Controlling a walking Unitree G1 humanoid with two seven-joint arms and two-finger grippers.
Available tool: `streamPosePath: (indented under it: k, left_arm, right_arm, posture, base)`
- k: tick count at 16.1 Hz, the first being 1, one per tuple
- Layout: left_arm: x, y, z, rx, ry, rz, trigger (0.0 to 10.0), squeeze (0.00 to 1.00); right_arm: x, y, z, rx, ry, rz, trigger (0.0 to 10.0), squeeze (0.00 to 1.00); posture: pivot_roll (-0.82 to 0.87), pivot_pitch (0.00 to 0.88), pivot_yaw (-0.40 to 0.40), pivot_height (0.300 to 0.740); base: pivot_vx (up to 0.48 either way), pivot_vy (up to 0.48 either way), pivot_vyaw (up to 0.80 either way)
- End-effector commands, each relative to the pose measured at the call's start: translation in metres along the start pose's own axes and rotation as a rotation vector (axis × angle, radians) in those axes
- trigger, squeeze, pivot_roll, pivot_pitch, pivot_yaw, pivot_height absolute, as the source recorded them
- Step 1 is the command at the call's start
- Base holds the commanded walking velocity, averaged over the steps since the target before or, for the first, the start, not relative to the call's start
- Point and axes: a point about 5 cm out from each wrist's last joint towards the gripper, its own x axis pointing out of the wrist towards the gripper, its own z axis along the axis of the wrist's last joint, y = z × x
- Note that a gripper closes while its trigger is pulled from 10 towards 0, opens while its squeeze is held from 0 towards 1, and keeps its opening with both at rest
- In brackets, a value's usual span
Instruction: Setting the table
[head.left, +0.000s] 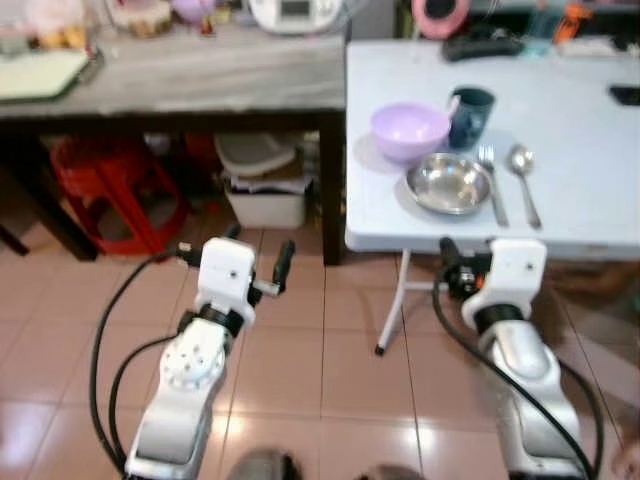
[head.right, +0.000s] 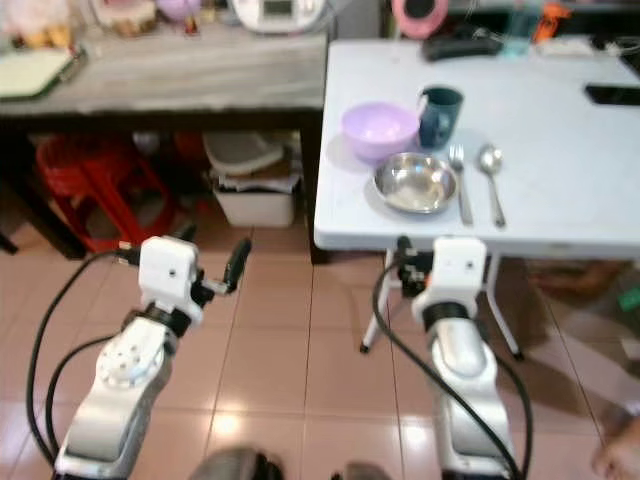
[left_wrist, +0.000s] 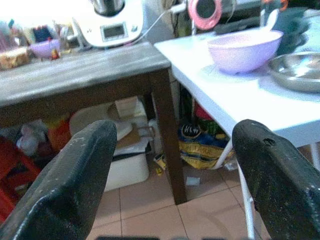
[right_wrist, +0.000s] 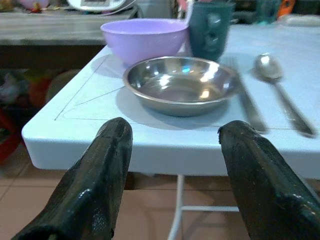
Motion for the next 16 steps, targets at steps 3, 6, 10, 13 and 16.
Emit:
streamPosePath:
  k: [3,6,10,13,16]
  left_arm:
    - [-0.0013,0.0041,0.0001,-0.006,0.000,0.003,10.0,0.00]
    - [-0.0034,0.0039,0.0029,-0.078,-0.018,-0.006,10.0,0.00]
    - [-0.0070,0.0068,0.0042,-0.083,-0.026,-0.024,10.0,0.00]
    - [-0.0068,0.0098,0.0056,-0.067,-0.033,-0.031,10.0,0.00]
    - [-0.0082,0.0083,0.0057,-0.053,-0.033,-0.049,10.0,0.00]
  right_arm:
    - [0.0007,0.0045,0.0021,0.006,-0.007,0.015,10.0,0.00]
    - [0.0011,0.0053,0.0034,0.001,-0.013,0.029,10.0,0.00]
    - [0.0021,0.0069,0.0043,0.000,-0.018,0.041,10.0,0.00]
    - [0.0021,0.0070,0.0073,-0.042,-0.044,0.047,10.0,0.00]
    - [0.0007,0.0027,0.0046,-0.033,-0.028,0.018,10.0,1.00]
  posture:
    - [-0.02,0.107,0.043,0.740]
    - [-0.02,0.108,0.041,0.740]
    - [-0.02,0.104,0.039,0.740]
    - [-0.01,0.103,0.033,0.740]
    - [-0.02,0.109,0.034,0.740]
  base:
    - [0.480,0.000,0.00]
    - [0.320,0.000,0.00]
    - [0.000,0.000,0.00]
    - [0.000,0.000,0.00]
    - [0.000,0.000,0.00]
